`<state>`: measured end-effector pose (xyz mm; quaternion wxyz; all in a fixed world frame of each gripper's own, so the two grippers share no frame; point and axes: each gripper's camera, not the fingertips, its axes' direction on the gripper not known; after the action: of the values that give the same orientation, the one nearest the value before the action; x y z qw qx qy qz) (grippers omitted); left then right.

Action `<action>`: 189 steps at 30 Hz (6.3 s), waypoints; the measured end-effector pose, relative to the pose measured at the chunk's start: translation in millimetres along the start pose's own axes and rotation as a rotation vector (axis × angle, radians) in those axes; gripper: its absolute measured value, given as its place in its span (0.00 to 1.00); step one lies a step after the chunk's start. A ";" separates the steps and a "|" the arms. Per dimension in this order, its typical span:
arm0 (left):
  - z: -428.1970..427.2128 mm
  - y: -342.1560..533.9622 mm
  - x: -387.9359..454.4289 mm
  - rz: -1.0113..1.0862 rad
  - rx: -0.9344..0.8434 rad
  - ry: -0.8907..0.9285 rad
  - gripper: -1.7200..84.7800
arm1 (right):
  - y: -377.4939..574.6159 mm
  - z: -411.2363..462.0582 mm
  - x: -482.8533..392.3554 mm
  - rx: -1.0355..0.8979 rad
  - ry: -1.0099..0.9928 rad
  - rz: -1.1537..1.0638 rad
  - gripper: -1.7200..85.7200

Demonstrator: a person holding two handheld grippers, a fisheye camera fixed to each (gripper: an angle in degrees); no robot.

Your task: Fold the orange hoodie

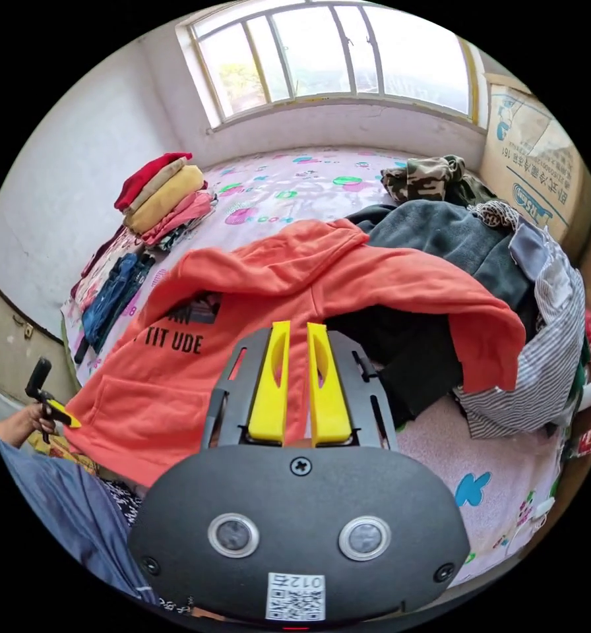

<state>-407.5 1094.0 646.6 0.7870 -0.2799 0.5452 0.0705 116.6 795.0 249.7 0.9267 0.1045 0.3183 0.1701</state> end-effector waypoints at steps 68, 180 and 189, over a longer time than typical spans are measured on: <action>-76.3 -452.3 -104.6 0.218 0.441 0.045 0.07 | -279.8 374.4 -399.1 -0.637 0.014 -0.875 0.18; -319.2 -102.1 830.2 0.887 1.178 -1.359 0.02 | -325.4 -558.7 200.4 0.762 -0.146 -0.457 0.03; -310.6 -54.3 778.4 0.855 1.009 -1.439 0.02 | -288.5 -536.6 176.3 0.677 -0.117 -0.555 0.03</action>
<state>-331.3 736.8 -109.7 0.8671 0.4212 -0.0439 0.2624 -16.8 642.7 -351.3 0.8674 0.3223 0.3189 -0.2052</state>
